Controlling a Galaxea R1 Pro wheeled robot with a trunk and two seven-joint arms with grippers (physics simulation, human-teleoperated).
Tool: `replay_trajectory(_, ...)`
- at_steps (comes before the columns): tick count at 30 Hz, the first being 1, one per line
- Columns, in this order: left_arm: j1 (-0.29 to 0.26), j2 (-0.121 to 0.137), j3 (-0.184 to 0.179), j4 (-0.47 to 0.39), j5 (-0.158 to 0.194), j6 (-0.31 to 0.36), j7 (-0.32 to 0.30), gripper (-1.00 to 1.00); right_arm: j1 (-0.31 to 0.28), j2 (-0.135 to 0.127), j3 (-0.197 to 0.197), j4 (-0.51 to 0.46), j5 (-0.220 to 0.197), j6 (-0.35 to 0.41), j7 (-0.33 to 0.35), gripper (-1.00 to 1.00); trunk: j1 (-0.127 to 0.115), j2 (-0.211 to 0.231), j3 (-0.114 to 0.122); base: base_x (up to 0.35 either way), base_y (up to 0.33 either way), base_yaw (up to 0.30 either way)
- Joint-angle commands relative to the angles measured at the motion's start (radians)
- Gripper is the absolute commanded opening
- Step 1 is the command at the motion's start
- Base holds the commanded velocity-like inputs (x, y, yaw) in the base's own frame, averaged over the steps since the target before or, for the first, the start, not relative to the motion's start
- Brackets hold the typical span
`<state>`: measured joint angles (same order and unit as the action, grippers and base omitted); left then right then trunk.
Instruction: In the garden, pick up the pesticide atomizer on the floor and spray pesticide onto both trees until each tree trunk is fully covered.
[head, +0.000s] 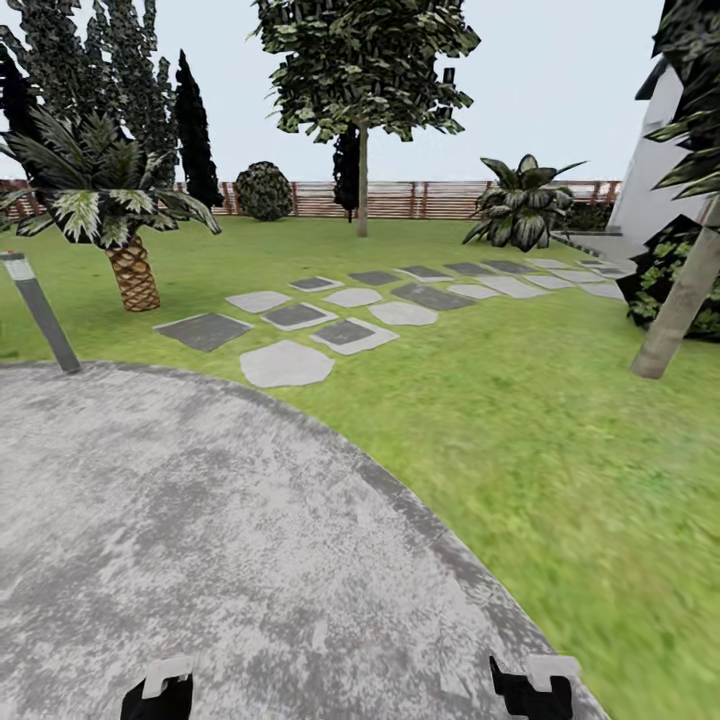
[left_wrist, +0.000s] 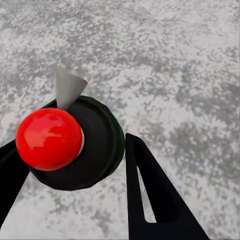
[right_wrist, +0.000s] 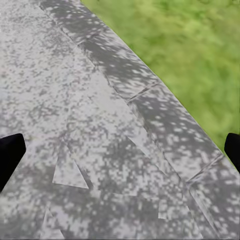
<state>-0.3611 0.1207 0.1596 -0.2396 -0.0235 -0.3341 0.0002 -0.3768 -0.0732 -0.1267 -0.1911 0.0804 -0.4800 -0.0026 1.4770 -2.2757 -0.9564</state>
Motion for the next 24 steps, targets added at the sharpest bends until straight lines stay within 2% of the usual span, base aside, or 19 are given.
replay_trajectory(1,0.0,-0.001,0.003,0.002,-0.003,-0.003,0.001,-1.0,-0.001,0.0,-0.007,0.001,0.009,-0.003,0.0,1.0,0.0,0.0,-0.001,0.317,0.0,0.038)
replay_trajectory(6,-0.001,-0.001,0.003,0.002,-0.003,-0.003,0.001,-1.0,-0.001,-0.004,-0.007,0.001,0.009,-0.003,0.0,1.0,0.0,0.0,-0.001,0.331,0.0,0.011)
replay_trajectory(10,0.023,-0.002,0.005,0.026,-0.002,-0.005,-0.002,-1.0,0.001,0.018,-0.005,0.024,0.008,0.0,-0.003,1.0,0.0,0.0,-0.001,0.0,0.0,0.0)
replay_trajectory(17,0.063,-0.003,0.003,0.055,-0.001,-0.006,-0.002,-1.0,0.001,0.021,-0.005,0.054,0.007,0.0,-0.003,1.0,0.0,0.0,-0.001,0.0,0.0,0.0)
replay_trajectory(24,0.065,-0.003,0.003,0.057,-0.001,-0.006,-0.002,-1.0,0.001,0.021,-0.005,0.056,0.007,0.0,-0.003,1.0,0.0,0.0,-0.001,0.0,0.0,0.0)
